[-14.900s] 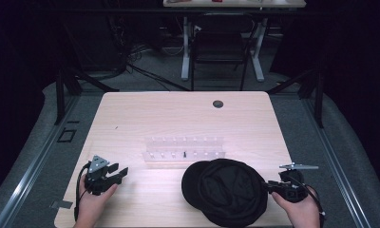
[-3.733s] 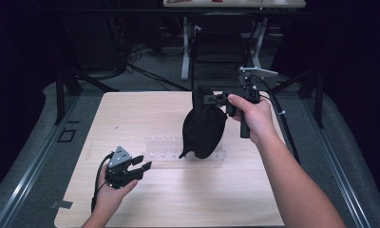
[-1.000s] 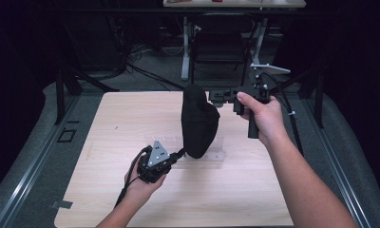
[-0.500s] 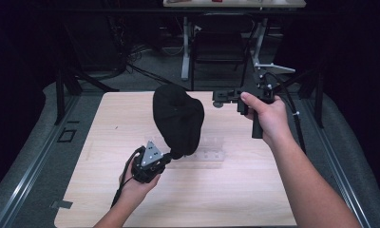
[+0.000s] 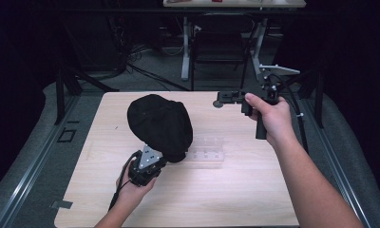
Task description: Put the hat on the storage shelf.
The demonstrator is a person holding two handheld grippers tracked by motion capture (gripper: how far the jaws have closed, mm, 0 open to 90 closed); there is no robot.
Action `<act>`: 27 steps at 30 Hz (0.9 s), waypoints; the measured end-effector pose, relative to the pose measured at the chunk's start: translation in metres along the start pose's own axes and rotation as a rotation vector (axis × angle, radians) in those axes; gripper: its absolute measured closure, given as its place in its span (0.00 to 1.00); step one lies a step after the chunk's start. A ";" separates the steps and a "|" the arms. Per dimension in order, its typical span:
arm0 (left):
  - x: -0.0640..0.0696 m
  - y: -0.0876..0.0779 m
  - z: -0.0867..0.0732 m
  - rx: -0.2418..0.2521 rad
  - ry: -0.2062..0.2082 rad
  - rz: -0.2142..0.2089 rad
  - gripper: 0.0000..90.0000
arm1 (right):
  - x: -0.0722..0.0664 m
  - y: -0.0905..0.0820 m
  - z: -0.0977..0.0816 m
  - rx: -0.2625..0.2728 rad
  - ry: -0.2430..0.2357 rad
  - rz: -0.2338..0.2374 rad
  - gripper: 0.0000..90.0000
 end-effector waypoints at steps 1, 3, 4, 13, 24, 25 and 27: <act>0.000 0.000 0.000 0.000 -0.002 -0.001 0.95 | 0.001 -0.001 0.000 0.001 0.001 -0.001 0.82; -0.001 0.000 -0.001 -0.001 -0.003 -0.002 0.94 | 0.001 -0.002 -0.001 0.003 0.001 -0.001 0.82; -0.001 0.000 -0.002 0.000 -0.006 -0.004 0.94 | 0.001 -0.003 -0.001 0.004 0.001 -0.002 0.82; -0.003 -0.004 -0.003 0.024 -0.036 -0.007 0.92 | 0.006 -0.011 -0.001 0.013 -0.003 -0.028 0.82; -0.027 -0.028 -0.018 0.049 -0.133 0.023 0.73 | 0.012 -0.026 -0.007 0.010 -0.016 -0.074 0.82; -0.027 -0.028 -0.018 0.049 -0.133 0.023 0.71 | 0.012 -0.026 -0.007 0.010 -0.016 -0.074 0.82; -0.033 -0.031 -0.023 0.044 -0.150 0.038 0.70 | 0.016 -0.030 -0.008 0.018 -0.013 -0.085 0.82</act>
Point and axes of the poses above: each handheld gripper's, and its own axes: y roughly forward along the jaws, z roughly out of its top, x roughly to its right, the point moved 4 cm from there along y, roughly forward along the jaws, and after that the axes turned 4 degrees about z, right-handed, at the moved point
